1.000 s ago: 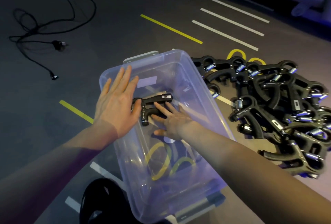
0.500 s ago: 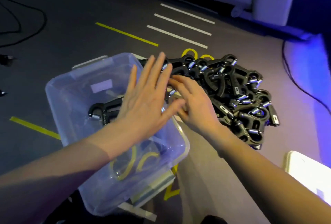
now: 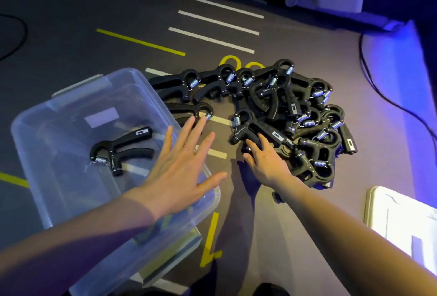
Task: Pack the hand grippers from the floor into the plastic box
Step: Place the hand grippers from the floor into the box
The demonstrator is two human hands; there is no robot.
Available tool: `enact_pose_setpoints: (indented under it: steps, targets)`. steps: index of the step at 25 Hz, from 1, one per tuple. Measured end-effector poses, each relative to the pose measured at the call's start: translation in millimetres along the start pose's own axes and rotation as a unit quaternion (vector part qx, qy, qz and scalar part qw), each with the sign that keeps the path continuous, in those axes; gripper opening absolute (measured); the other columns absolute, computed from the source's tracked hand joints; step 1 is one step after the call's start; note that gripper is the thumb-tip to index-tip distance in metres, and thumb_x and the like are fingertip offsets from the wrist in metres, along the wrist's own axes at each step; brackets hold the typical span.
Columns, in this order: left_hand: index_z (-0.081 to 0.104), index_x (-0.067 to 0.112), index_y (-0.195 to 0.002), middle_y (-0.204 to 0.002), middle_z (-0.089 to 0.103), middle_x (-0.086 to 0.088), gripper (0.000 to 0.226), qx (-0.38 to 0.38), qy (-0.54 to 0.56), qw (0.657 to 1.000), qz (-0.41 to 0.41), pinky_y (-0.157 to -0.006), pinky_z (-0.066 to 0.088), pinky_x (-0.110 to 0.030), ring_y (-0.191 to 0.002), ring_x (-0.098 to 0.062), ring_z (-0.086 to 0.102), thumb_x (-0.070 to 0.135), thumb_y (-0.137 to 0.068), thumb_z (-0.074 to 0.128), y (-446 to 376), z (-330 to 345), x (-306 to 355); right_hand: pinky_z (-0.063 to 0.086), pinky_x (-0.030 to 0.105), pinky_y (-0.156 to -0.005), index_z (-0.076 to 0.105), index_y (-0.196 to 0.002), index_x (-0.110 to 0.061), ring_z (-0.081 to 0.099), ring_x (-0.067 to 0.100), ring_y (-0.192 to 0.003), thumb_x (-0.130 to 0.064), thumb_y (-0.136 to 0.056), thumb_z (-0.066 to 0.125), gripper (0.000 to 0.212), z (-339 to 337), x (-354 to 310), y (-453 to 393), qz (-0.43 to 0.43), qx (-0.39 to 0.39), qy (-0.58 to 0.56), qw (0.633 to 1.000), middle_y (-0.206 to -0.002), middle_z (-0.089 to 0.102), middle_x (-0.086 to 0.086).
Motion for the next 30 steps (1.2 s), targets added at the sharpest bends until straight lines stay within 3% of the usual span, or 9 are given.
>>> enact_pose_setpoints:
  steps: [7, 11, 13, 17, 19, 20, 22, 24, 30]
  targets:
    - [0.025, 0.017, -0.145, -0.157, -0.005, -0.005, 0.088, -0.001, 0.003, 1.0, -0.002, -0.11, -0.007, -0.046, -0.142, -0.018, -0.014, 0.072, -0.08, 0.004, -0.7, -1.1, 0.5, 0.021, 0.035, -0.113, 0.028, -0.145, -0.005, 0.021, 0.034, -0.139, -0.023, -0.101, 0.035, 0.048, -7.6, -17.5, 1.1, -0.047, 0.053, -0.05, 0.996, -0.152, 0.01, 0.015]
    - [0.007, 0.016, -0.149, -0.155, -0.017, -0.006, 0.095, 0.015, -0.003, 1.0, -0.008, -0.108, -0.014, -0.044, -0.141, -0.018, -0.018, 0.075, -0.076, -0.004, 2.8, -12.1, -4.2, 0.019, 0.02, -0.107, 0.036, -0.143, -0.011, 0.027, 0.026, -0.138, -0.02, -0.1, 0.039, 0.044, -36.0, -27.6, 24.0, -0.072, 0.123, -0.145, 0.979, -0.151, 0.018, 0.011]
    - [0.006, 0.015, -0.148, -0.155, -0.013, -0.008, 0.09, 0.055, 0.002, 0.998, -0.033, -0.109, -0.013, -0.045, -0.142, -0.02, -0.013, 0.072, -0.078, 0.004, 7.4, -27.2, -23.0, 0.017, 0.011, -0.101, 0.039, -0.141, -0.013, 0.03, 0.019, -0.135, -0.02, -0.099, 0.04, 0.043, -60.0, -43.5, 37.8, -0.1, 0.168, -0.173, 0.965, -0.149, 0.022, 0.01]
    - [0.027, 0.006, -0.143, -0.154, 0.011, -0.018, 0.077, 0.136, -0.015, 0.983, -0.126, -0.109, 0.001, -0.057, -0.141, -0.034, 0.011, 0.056, -0.085, 0.034, 37.2, -53.7, -96.0, 0.022, 0.006, -0.102, 0.046, -0.137, -0.013, 0.026, -0.003, -0.129, -0.015, -0.087, 0.043, 0.051, -101.4, -116.6, 64.8, -0.233, 0.235, -0.193, 0.924, -0.146, 0.028, 0.007]
    - [0.032, 0.002, -0.14, -0.152, 0.014, -0.022, 0.07, 0.141, -0.023, 0.972, -0.185, -0.107, 0.003, -0.061, -0.14, -0.038, 0.014, 0.038, -0.085, 0.056, 64.0, -54.6, -135.8, 0.024, 0.006, -0.102, 0.048, -0.135, -0.01, 0.026, -0.009, -0.128, -0.01, -0.081, 0.041, 0.054, -106.2, -162.5, 76.6, -0.307, 0.217, -0.187, 0.908, -0.144, 0.03, 0.006]
    - [0.032, 0.001, -0.14, -0.152, 0.013, -0.023, 0.068, 0.141, -0.021, 0.966, -0.215, -0.107, 0.003, -0.062, -0.14, -0.039, 0.012, 0.029, -0.085, 0.06, 78.9, -53.1, -152.6, 0.024, 0.008, -0.104, 0.048, -0.136, -0.009, 0.029, -0.003, -0.131, -0.013, -0.079, 0.039, 0.057, -103.1, -183.5, 81.9, -0.341, 0.2, -0.171, 0.903, -0.145, 0.03, 0.008]
    - [0.028, 0.0, -0.141, -0.153, 0.009, -0.023, 0.064, 0.149, -0.008, 0.951, -0.269, -0.107, 0.004, -0.062, -0.14, -0.04, 0.006, 0.02, -0.088, 0.056, 105.8, -49.5, -175.0, 0.025, 0.019, -0.11, 0.047, -0.137, -0.009, 0.031, 0.016, -0.136, -0.017, -0.074, 0.036, 0.065, -85.7, -217.9, 89.5, -0.391, 0.154, -0.12, 0.899, -0.146, 0.031, 0.01]
    - [0.021, 0.0, -0.144, -0.153, 0.004, -0.023, 0.061, 0.149, 0.015, 0.941, -0.303, -0.108, 0.004, -0.06, -0.141, -0.039, 0.001, 0.016, -0.091, 0.048, 121.7, -42.7, -186.2, 0.025, 0.027, -0.111, 0.047, -0.136, -0.007, 0.031, 0.024, -0.136, -0.018, -0.07, 0.035, 0.068, -58.0, -240.9, 92.3, -0.423, 0.11, -0.06, 0.897, -0.147, 0.031, 0.013]
    - [0.013, 0.004, -0.146, -0.155, -0.002, -0.016, 0.06, 0.148, 0.056, 0.95, -0.268, -0.111, 0.0, -0.053, -0.143, -0.03, -0.006, 0.015, -0.094, 0.04, 122.4, -35.5, -183.6, 0.02, 0.034, -0.114, 0.033, -0.144, -0.012, 0.022, 0.03, -0.14, -0.023, -0.072, 0.027, 0.074, 7.3, -249.8, 75.8, -0.436, -0.03, 0.1, 0.894, -0.154, 0.016, 0.011]
Point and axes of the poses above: each hand's wrist, its own y-axis away from the middle knuckle, its own z-axis out of the palm, x = y × z, the point moved 6 cm from there along -y, towards the middle knuckle
